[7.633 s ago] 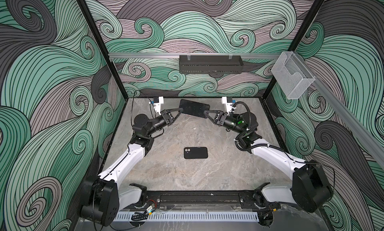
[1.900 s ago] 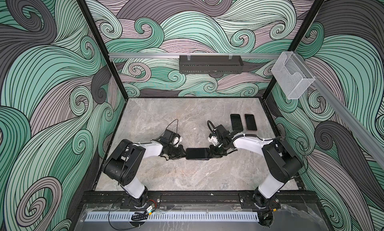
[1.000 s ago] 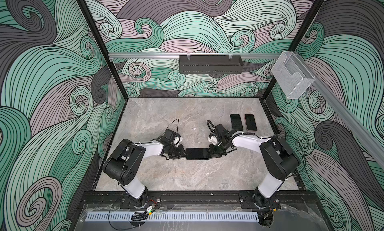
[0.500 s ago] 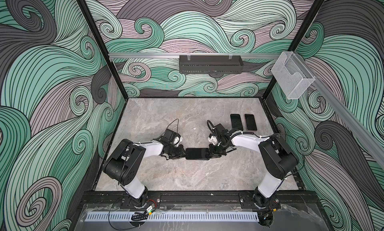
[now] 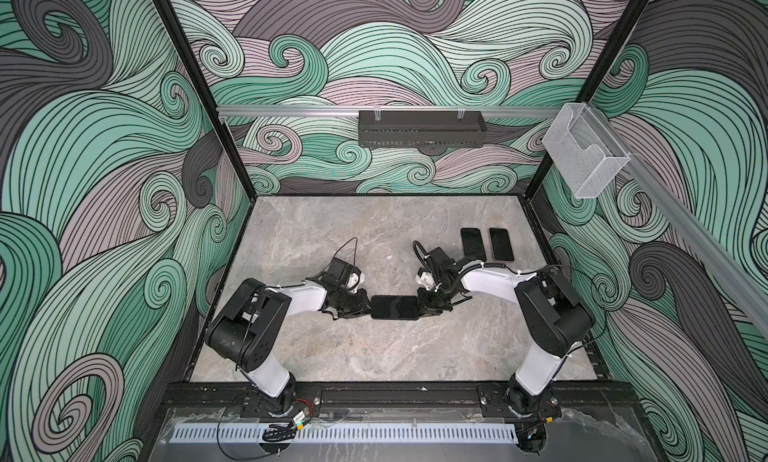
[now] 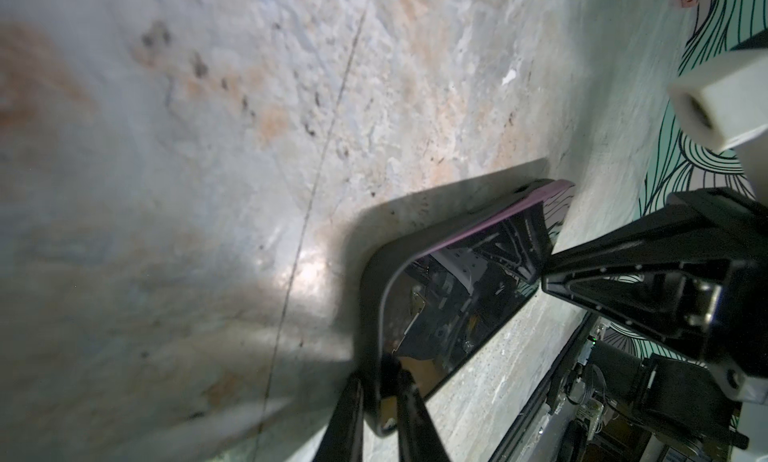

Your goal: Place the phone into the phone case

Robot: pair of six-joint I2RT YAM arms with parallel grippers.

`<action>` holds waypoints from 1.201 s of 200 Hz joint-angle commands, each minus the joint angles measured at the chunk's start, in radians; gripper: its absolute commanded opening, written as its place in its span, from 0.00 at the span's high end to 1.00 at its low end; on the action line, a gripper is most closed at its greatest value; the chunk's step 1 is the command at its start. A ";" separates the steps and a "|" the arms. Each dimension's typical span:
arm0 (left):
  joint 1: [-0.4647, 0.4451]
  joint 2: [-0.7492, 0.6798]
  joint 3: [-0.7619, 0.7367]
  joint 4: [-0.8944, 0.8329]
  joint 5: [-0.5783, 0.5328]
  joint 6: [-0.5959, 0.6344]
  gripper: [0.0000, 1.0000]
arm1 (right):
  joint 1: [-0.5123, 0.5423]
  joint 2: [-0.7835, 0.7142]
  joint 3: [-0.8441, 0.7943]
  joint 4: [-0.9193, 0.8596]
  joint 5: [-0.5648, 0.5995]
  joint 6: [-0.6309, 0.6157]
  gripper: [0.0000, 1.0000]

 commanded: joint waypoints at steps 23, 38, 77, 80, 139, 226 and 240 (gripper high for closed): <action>-0.037 0.013 -0.012 0.004 -0.046 -0.023 0.82 | 0.079 0.177 -0.094 0.177 0.201 0.001 0.89; -0.037 0.000 -0.015 0.003 -0.067 -0.033 0.82 | 0.078 0.129 -0.088 0.121 0.236 -0.008 0.88; -0.034 -0.030 0.002 -0.011 -0.112 -0.041 0.80 | 0.075 0.001 -0.021 -0.015 0.286 -0.054 0.80; -0.034 -0.034 0.004 -0.014 -0.113 -0.041 0.79 | 0.074 -0.005 -0.013 -0.025 0.286 -0.058 0.79; -0.020 -0.067 0.074 -0.092 -0.177 -0.023 0.61 | 0.036 -0.095 0.079 -0.106 0.239 -0.111 0.73; -0.010 0.006 0.209 -0.173 -0.219 0.005 0.66 | -0.030 -0.030 0.159 -0.078 0.157 -0.145 0.76; -0.010 0.015 0.211 -0.174 -0.217 0.003 0.69 | -0.033 -0.015 0.160 -0.073 0.144 -0.141 0.77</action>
